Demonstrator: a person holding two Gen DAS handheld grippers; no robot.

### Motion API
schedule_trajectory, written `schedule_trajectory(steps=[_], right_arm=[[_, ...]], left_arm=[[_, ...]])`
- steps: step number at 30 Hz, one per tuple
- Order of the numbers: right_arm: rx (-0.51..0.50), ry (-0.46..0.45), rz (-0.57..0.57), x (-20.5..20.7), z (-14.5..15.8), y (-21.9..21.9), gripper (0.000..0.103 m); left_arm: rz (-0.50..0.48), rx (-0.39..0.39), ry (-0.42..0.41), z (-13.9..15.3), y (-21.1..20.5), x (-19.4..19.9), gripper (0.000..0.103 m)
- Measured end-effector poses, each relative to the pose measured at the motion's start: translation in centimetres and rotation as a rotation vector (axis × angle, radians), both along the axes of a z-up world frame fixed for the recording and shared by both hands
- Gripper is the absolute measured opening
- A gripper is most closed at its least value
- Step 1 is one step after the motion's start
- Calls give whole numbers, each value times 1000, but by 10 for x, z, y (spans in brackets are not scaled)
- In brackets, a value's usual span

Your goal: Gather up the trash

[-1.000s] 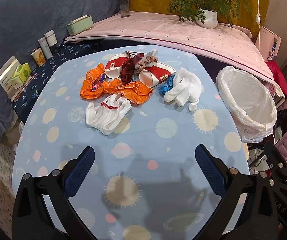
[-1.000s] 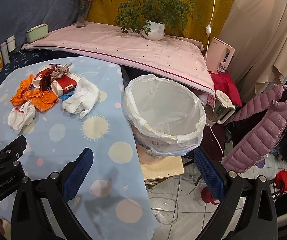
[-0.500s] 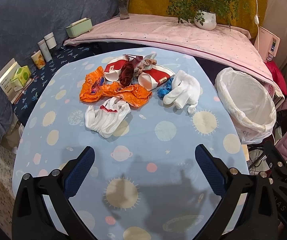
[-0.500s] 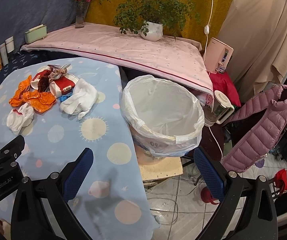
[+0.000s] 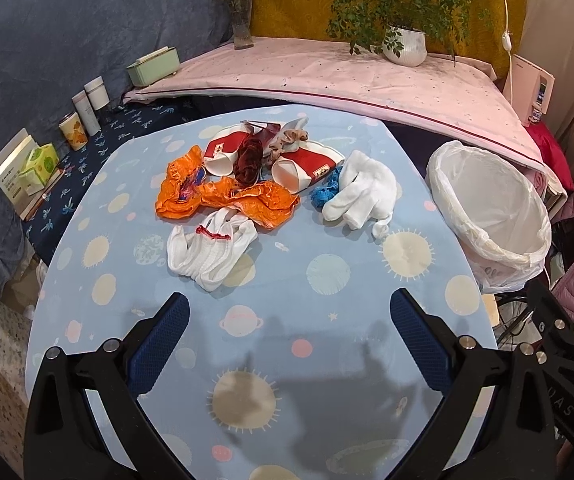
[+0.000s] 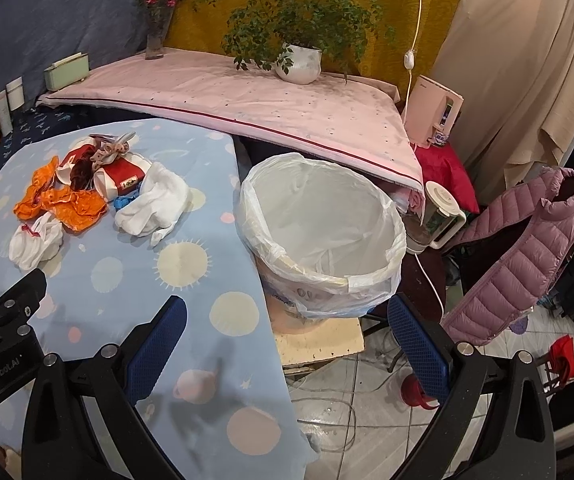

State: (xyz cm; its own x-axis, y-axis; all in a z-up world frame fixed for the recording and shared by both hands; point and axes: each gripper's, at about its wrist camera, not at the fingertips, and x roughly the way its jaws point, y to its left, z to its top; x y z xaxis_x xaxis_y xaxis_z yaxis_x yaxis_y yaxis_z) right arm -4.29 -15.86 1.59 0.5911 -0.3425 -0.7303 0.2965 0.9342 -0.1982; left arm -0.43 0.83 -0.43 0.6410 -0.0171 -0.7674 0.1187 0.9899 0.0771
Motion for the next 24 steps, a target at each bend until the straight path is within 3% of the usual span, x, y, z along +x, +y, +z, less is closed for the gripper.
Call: schedule_trajectory(steps=[16, 24], right_arm=[[19, -47, -51, 14, -2, -6, 96], [46, -78, -46, 35, -4, -6, 96]], left_arm=[[-21, -32, 6, -9, 4, 19, 96], [17, -40, 10, -24, 30, 49, 96]])
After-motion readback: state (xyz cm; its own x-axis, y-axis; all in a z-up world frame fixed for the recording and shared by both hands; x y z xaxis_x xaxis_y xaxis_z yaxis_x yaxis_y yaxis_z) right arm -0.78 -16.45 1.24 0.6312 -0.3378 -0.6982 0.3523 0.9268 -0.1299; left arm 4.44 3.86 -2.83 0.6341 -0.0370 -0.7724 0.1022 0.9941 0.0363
